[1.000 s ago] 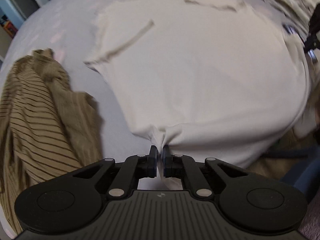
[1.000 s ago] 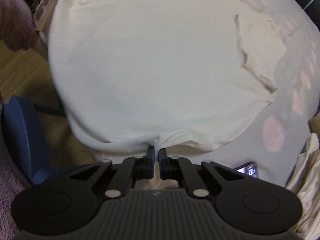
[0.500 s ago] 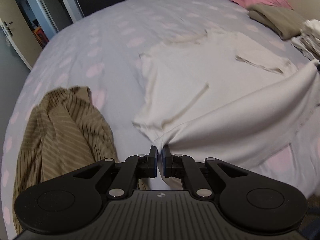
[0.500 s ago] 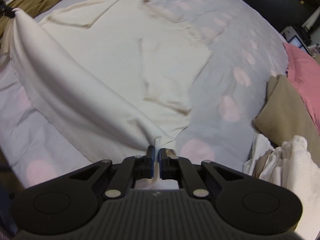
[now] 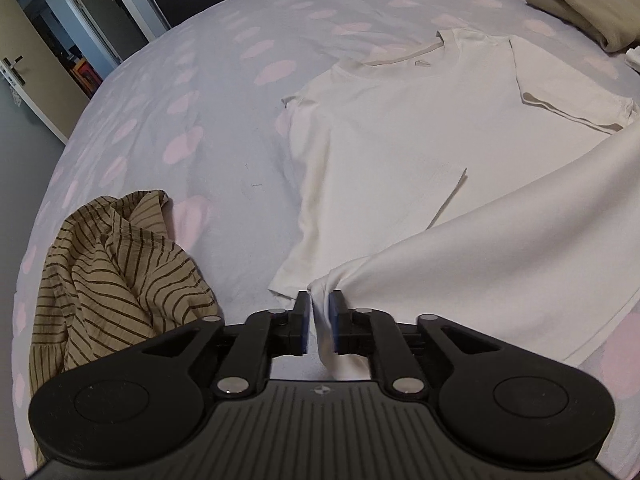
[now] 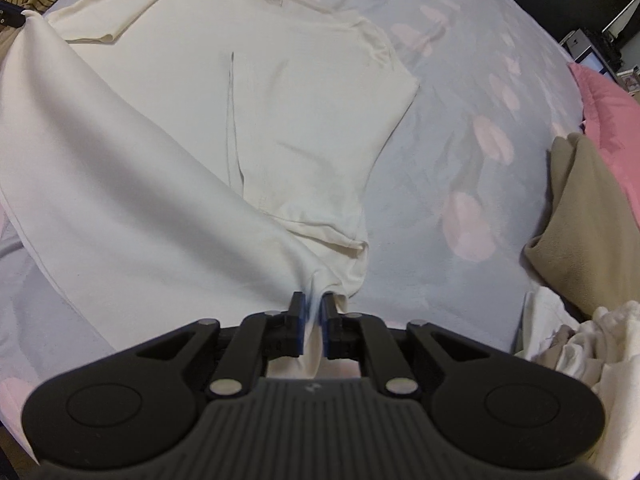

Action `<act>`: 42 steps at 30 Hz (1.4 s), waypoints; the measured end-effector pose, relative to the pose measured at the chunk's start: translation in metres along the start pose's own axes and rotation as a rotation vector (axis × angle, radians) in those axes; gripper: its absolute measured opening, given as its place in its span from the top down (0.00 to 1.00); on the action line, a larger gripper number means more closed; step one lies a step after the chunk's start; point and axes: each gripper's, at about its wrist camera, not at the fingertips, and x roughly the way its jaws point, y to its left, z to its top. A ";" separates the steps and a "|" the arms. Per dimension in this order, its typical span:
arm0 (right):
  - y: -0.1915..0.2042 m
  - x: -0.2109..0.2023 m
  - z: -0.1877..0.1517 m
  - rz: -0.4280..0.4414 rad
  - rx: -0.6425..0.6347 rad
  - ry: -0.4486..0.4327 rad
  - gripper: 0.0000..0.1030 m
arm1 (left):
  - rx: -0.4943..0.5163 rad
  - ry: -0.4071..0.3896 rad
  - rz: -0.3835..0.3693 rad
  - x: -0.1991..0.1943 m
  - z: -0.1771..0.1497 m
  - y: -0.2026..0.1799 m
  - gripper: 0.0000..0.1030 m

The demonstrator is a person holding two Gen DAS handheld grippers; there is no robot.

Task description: Fold clothes

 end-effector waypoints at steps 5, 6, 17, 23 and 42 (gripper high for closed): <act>0.003 -0.023 -0.005 -0.044 -0.031 -0.044 0.64 | 0.059 -0.065 0.014 -0.024 -0.004 -0.007 0.75; 0.005 -0.028 -0.007 -0.033 -0.038 -0.062 0.64 | 0.081 -0.081 0.005 -0.029 -0.006 -0.010 0.73; 0.052 -0.053 -0.033 0.030 -0.150 -0.104 0.58 | 0.409 -0.118 -0.001 -0.061 -0.060 -0.062 0.63; 0.052 -0.057 -0.038 0.045 -0.108 -0.116 0.55 | 0.641 -0.113 0.108 -0.050 -0.094 -0.089 0.63; 0.048 -0.061 -0.053 0.025 -0.074 -0.110 0.50 | 0.822 -0.137 0.383 -0.015 -0.107 -0.105 0.62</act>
